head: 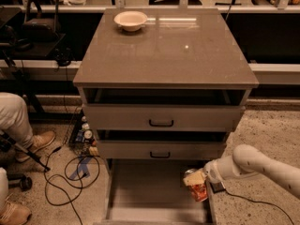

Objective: Place coke can into bottom drawer

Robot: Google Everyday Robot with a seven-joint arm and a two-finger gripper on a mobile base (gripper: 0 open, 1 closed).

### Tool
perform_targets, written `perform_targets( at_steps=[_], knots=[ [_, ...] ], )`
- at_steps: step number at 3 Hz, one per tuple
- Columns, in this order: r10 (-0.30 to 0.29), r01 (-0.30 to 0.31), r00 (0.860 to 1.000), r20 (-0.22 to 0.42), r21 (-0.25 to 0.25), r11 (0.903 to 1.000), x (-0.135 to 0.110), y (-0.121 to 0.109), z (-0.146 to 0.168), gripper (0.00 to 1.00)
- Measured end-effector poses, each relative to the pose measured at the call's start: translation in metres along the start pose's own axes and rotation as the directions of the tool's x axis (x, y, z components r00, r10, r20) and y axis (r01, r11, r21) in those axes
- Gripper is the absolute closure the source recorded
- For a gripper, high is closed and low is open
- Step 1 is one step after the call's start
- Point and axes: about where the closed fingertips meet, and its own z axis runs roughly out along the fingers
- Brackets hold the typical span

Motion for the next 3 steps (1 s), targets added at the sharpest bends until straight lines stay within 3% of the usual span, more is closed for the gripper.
perform_targets(
  at_steps=[1, 2, 3],
  knots=[
    [0.058, -0.058, 0.998, -0.010, 0.006, 0.9983, 0.022, -0.007, 0.063, 1.00],
    [0.168, -0.168, 0.986, -0.016, 0.021, 0.9856, 0.037, -0.016, 0.140, 1.00],
    [0.258, -0.258, 0.966, 0.010, 0.048, 0.9649, 0.038, -0.025, 0.180, 1.00]
  ],
)
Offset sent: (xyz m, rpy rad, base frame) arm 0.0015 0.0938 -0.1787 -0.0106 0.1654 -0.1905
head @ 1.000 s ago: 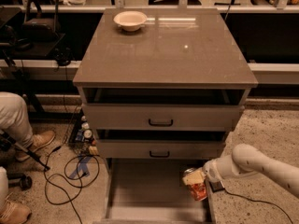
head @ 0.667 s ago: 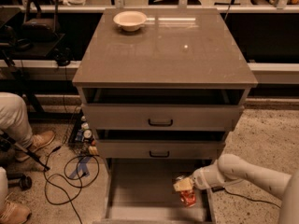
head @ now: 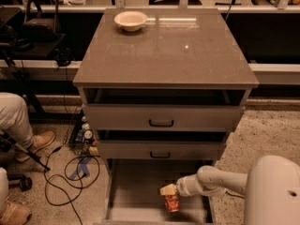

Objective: Place coke can into bottom drawer

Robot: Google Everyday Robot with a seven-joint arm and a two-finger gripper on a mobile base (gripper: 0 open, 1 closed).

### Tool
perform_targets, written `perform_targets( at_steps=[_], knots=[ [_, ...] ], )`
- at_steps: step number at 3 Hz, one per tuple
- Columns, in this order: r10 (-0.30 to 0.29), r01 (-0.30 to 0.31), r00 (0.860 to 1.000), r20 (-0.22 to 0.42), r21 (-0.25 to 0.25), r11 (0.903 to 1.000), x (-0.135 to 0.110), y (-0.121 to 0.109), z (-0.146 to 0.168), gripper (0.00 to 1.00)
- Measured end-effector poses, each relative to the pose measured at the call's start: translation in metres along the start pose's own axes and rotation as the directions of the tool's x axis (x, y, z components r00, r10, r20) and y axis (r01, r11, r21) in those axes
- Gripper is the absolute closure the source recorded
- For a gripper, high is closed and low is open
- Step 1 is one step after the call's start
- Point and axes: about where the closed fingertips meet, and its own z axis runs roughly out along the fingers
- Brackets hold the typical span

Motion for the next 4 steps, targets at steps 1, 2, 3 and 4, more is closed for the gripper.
perform_targets(
  at_steps=[1, 2, 3, 4],
  knots=[
    [0.078, -0.078, 0.997, 0.005, 0.004, 0.9970, -0.002, -0.006, 0.037, 0.73],
    [0.090, -0.090, 0.996, -0.004, -0.008, 0.9959, -0.003, -0.008, 0.048, 0.51],
    [0.104, -0.105, 0.994, -0.021, -0.014, 0.9944, 0.003, -0.021, 0.053, 0.28],
    [0.134, -0.135, 0.990, -0.037, -0.008, 0.9909, 0.010, -0.052, 0.050, 0.00]
  ],
)
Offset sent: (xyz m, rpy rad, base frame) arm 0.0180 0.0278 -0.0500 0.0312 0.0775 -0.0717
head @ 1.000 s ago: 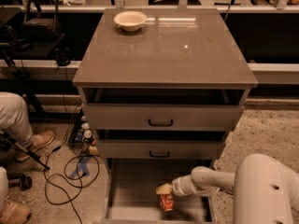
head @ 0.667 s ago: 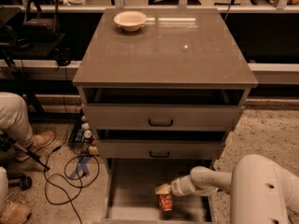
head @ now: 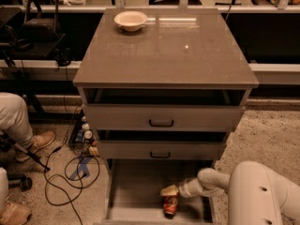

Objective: Place coke can into bottom drawer

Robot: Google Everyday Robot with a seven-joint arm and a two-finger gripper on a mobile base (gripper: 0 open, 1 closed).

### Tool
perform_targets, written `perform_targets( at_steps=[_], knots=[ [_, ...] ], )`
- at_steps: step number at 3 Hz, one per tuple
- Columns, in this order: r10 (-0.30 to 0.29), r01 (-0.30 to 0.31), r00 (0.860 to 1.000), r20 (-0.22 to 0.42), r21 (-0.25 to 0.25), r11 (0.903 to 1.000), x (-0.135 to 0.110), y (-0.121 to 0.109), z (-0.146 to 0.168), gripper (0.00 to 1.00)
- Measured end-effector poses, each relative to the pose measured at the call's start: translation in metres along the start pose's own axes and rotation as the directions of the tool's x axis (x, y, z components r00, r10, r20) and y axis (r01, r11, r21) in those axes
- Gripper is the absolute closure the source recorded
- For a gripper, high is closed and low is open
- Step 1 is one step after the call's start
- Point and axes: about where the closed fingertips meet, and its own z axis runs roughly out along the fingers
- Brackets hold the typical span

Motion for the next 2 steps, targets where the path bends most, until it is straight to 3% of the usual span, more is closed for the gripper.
perform_targets(
  at_steps=[1, 2],
  knots=[
    [0.022, -0.022, 1.000, 0.016, 0.003, 0.9997, -0.007, -0.026, -0.013, 0.00],
    [-0.008, 0.006, 0.994, 0.107, 0.011, 0.9999, -0.041, -0.051, -0.068, 0.00]
  ],
)
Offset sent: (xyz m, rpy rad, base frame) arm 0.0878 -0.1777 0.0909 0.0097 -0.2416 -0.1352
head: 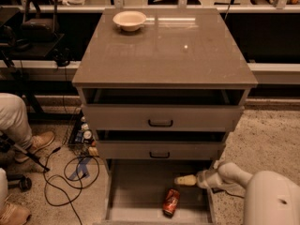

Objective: Place coke can into bottom drawer

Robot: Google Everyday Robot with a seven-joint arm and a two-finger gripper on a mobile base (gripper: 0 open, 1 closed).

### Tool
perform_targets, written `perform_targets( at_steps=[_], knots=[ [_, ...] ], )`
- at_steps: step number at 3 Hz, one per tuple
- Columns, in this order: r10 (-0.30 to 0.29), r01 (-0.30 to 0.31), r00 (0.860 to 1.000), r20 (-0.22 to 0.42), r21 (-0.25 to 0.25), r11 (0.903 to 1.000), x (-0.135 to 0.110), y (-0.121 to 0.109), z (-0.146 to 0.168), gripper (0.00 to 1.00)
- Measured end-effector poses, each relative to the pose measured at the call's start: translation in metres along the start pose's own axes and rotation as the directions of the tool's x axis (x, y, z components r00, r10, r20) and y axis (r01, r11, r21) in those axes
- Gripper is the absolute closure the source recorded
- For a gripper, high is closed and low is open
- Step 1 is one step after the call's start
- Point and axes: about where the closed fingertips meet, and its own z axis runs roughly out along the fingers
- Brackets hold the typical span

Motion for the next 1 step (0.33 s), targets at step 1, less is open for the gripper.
perform_targets(
  at_steps=[1],
  knots=[
    [-0.061, 0.061, 0.988, 0.143, 0.004, 0.9981, -0.0521, -0.0248, -0.1022, 0.00]
  ],
)
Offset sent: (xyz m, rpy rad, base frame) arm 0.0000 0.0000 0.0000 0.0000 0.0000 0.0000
